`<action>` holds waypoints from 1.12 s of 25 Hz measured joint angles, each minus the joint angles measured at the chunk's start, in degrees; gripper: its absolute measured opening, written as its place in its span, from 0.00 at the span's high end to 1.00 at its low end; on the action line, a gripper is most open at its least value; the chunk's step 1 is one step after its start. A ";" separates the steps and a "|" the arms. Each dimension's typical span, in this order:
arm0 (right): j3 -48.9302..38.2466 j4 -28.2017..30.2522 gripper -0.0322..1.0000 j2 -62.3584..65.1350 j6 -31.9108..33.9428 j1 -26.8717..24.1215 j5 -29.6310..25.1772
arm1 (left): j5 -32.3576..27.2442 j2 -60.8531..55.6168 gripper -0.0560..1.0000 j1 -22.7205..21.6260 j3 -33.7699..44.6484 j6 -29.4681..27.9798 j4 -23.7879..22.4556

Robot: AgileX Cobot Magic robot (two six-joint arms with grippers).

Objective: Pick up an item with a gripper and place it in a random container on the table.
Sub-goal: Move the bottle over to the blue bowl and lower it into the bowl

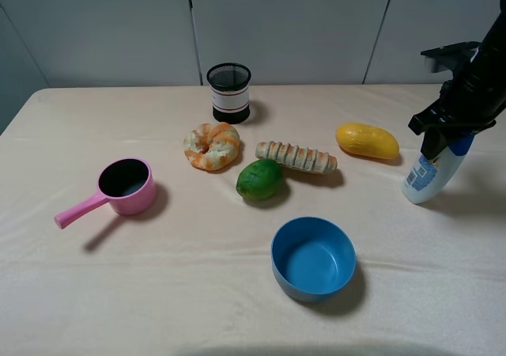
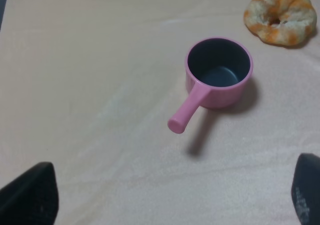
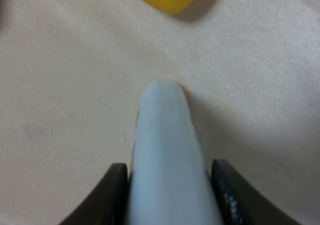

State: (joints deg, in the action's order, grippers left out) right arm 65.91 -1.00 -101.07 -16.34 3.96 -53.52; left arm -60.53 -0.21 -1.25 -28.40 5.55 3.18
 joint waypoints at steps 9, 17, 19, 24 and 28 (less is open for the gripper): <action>0.00 0.05 0.71 0.00 0.00 0.00 -0.49 | 0.00 0.00 0.05 0.00 0.00 0.00 0.00; 0.00 -0.01 0.71 2.63 0.00 0.00 -5.59 | 0.00 0.00 0.05 0.00 0.00 0.00 0.00; 0.00 -0.01 0.71 4.08 0.00 0.00 -7.06 | 0.00 0.00 0.05 0.00 0.00 0.00 0.00; 0.00 -0.07 0.71 7.82 2.00 0.00 -9.97 | 0.00 0.00 0.05 0.00 0.00 0.00 0.00; 0.00 -0.56 0.71 11.01 2.38 0.00 -14.00 | 0.00 0.00 0.05 0.00 0.00 0.00 0.00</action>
State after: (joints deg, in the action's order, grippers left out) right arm 65.91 -1.56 -90.06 -13.96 3.96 -67.52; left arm -60.53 -0.21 -1.25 -28.40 5.55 3.18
